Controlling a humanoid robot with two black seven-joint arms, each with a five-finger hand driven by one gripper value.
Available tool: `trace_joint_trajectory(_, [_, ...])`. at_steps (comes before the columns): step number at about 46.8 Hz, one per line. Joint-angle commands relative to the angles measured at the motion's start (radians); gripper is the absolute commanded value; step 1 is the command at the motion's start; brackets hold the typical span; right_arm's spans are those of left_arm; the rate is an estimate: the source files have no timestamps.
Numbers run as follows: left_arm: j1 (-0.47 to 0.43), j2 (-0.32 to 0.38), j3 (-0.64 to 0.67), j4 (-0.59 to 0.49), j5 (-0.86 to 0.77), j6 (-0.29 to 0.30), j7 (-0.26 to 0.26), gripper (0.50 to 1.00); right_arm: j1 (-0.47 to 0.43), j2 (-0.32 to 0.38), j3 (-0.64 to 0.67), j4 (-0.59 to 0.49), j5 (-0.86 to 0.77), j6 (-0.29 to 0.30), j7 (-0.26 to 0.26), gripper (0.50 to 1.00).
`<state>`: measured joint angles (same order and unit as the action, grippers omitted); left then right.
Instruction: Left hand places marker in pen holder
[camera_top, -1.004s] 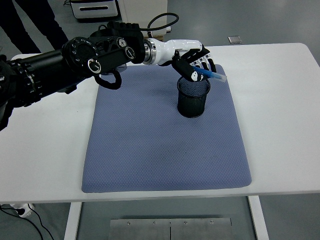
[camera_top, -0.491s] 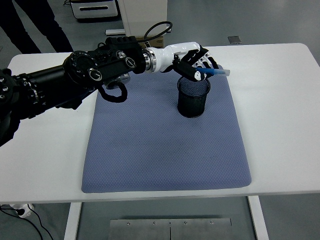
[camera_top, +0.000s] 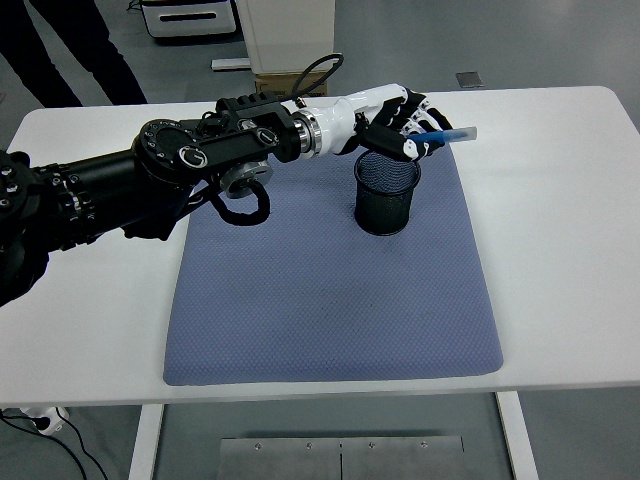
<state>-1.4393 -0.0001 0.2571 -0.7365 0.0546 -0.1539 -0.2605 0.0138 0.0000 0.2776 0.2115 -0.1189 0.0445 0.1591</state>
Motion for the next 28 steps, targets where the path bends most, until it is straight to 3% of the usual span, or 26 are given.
trace_joint_trajectory(1, [0.01,0.0,-0.001,-0.006,-0.012,0.013,-0.009,0.5,0.0,0.0,0.0,0.0,-0.001,0.0,-0.001,1.0])
trace_joint_trajectory(22, [0.053,0.0,-0.001,-0.03,-0.125,0.054,-0.04,0.5,0.0,0.0,0.0,-0.001,0.001,0.0,-0.001,1.0])
trace_joint_trajectory(28, [0.056,0.0,-0.001,-0.03,-0.142,0.068,-0.065,0.593,0.0,0.0,0.0,0.0,0.001,0.0,-0.001,1.0])
